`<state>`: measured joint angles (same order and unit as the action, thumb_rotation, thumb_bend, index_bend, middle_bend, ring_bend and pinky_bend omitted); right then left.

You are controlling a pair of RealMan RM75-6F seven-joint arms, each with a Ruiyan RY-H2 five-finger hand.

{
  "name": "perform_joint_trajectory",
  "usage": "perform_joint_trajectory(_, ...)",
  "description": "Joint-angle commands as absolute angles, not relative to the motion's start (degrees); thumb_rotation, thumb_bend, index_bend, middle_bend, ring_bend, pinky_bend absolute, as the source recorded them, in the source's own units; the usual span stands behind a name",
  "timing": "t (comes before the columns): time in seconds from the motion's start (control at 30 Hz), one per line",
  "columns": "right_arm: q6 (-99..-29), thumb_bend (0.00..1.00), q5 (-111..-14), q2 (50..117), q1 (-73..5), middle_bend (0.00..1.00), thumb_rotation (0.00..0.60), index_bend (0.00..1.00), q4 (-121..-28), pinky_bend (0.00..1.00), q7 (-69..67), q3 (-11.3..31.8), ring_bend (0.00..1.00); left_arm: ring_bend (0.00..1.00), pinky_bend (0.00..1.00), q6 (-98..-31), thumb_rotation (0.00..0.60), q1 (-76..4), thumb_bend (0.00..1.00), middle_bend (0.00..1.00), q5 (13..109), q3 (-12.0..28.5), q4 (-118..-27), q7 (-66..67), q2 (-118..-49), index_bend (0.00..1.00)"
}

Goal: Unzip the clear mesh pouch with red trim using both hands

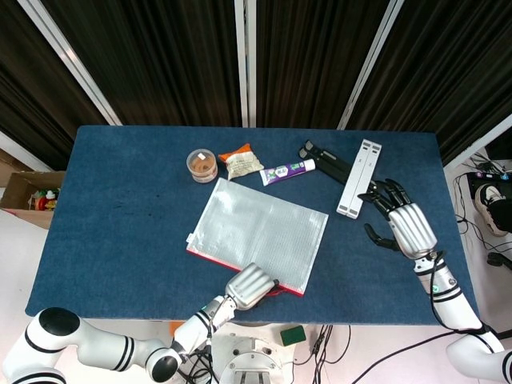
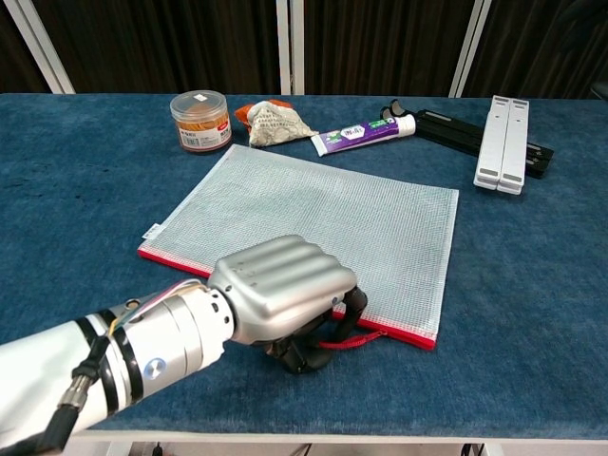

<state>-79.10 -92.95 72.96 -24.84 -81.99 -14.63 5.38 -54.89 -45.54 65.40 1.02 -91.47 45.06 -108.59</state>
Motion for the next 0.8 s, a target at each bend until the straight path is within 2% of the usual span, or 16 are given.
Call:
perform_joint_trajectory(0.03, -79.06, 0.38, -92.95, 72.97, -24.83, 0.34, 0.600, 0.27, -82.01, 0.12, -14.66, 5.36, 0.09, 0.84, 1.00, -55.02, 0.600, -45.54, 0.35, 0.83, 65.52, 0.90, -91.23, 45.10, -108.62, 0.51)
perform_joint_trajectory(0.47, -78.69, 0.40, -93.38, 72.91, -24.85, 0.35, 0.600, 0.27, -82.25, 0.12, -14.49, 4.89, 0.09, 0.84, 1.00, -56.72, 0.600, -44.91, 0.60, 0.83, 68.43, 0.85, -90.82, 42.66, -108.15, 0.55)
perform_joint_trajectory(0.57, -77.98, 0.43, -94.47, 72.42, -25.14, 0.35, 0.600, 0.26, -82.69, 0.16, -14.62, 4.04, 0.11, 0.84, 1.00, -58.32, 0.600, -44.31, 0.60, 0.83, 69.93, 1.39, -91.76, 41.26, -107.39, 0.55)
perform_joint_trajectory(0.67, -76.20, 0.45, -96.72, 71.35, -25.92, 0.37, 0.600, 0.29, -83.93, 0.25, -15.72, 2.16, 0.16, 0.85, 1.00, -61.03, 0.600, -43.19, 0.60, 0.83, 72.74, 2.14, -93.93, 38.00, -105.98, 0.56)
perform_joint_trajectory(0.8, -73.67, 0.44, -99.31, 71.22, -27.27, 0.39, 0.600, 0.35, -85.87, 0.27, -14.57, 0.28, 0.17, 0.85, 1.00, -63.68, 0.600, -42.03, 0.59, 0.83, 76.25, 2.90, -97.37, 33.62, -103.73, 0.56)
